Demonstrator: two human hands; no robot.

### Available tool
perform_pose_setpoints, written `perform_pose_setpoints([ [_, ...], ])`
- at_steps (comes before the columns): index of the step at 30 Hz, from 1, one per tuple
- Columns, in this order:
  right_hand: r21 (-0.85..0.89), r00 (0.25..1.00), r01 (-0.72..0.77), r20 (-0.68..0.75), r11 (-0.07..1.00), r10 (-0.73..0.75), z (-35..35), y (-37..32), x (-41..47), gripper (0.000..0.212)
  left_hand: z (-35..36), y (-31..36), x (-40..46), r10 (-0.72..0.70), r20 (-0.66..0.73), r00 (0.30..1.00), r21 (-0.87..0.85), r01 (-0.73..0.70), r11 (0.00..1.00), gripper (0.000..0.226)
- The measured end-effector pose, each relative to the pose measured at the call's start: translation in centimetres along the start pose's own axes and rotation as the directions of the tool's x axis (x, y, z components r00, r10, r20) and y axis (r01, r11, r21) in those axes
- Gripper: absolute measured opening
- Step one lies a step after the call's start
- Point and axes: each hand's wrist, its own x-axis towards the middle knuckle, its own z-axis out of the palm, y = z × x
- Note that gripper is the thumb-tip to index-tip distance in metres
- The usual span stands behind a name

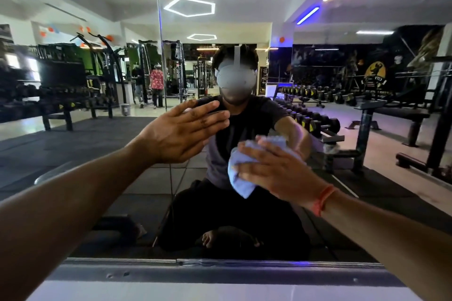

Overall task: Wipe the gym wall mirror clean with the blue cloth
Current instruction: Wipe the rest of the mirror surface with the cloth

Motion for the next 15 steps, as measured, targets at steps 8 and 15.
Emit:
perform_pose_setpoints([
  [8,0.111,0.923,-0.366,-0.086,0.924,0.376,1.3,-3.8,-1.2,0.045,0.4,-0.2,0.0,0.022,-0.083,0.996,0.028,-0.019,0.999,0.062],
  [15,0.150,0.916,-0.374,-0.094,0.915,0.389,-0.2,1.5,-1.8,0.055,0.5,0.0,0.0,0.013,-0.113,0.993,-0.003,-0.013,1.000,0.060],
])
